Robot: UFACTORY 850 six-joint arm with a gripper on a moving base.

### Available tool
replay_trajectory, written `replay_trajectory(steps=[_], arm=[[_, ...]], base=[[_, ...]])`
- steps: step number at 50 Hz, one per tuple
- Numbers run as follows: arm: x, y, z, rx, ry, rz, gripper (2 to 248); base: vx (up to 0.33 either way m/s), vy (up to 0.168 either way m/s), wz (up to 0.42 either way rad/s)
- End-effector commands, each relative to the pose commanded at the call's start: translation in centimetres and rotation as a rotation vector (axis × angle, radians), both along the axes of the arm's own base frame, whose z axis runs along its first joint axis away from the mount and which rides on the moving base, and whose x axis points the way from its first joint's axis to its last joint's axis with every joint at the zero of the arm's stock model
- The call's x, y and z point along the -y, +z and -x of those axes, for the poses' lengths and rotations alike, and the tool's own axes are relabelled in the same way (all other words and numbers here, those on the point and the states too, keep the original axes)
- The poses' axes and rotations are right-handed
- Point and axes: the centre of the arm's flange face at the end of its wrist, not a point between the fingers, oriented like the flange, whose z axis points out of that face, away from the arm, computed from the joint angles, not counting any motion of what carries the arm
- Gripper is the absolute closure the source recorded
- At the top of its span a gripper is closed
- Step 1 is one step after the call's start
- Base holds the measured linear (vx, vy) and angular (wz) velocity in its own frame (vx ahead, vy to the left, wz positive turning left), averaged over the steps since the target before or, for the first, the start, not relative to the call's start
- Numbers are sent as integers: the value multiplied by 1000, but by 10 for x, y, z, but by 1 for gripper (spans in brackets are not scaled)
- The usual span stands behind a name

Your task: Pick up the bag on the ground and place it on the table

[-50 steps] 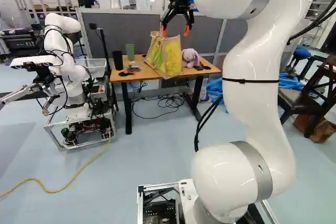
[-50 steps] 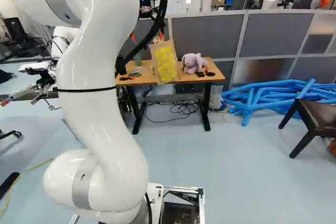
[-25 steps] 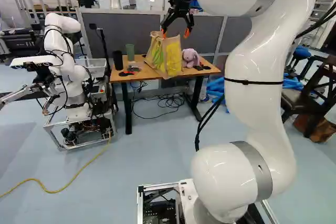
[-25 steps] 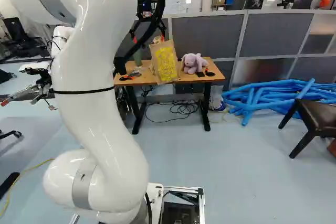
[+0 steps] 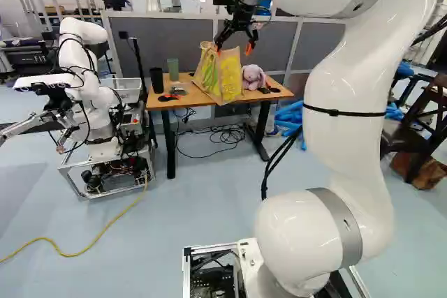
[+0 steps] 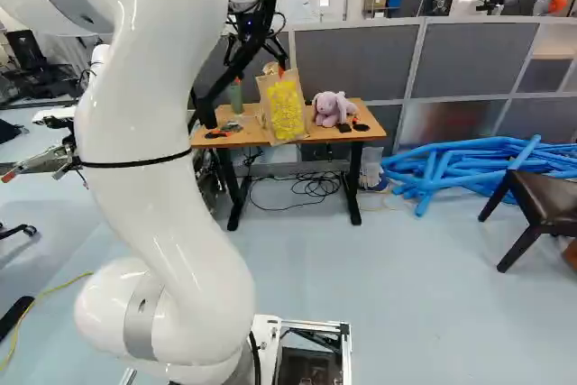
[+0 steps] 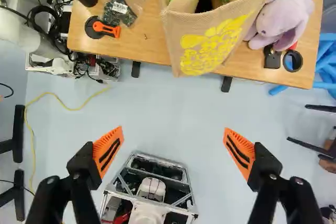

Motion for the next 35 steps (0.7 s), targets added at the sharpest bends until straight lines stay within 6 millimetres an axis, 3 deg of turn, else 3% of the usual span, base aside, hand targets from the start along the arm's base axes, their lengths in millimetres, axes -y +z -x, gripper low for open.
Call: replay_trajectory(steps=[35], arm=[[7,-72,30,179,-70,-8,3]], base=[[0,0,0]])
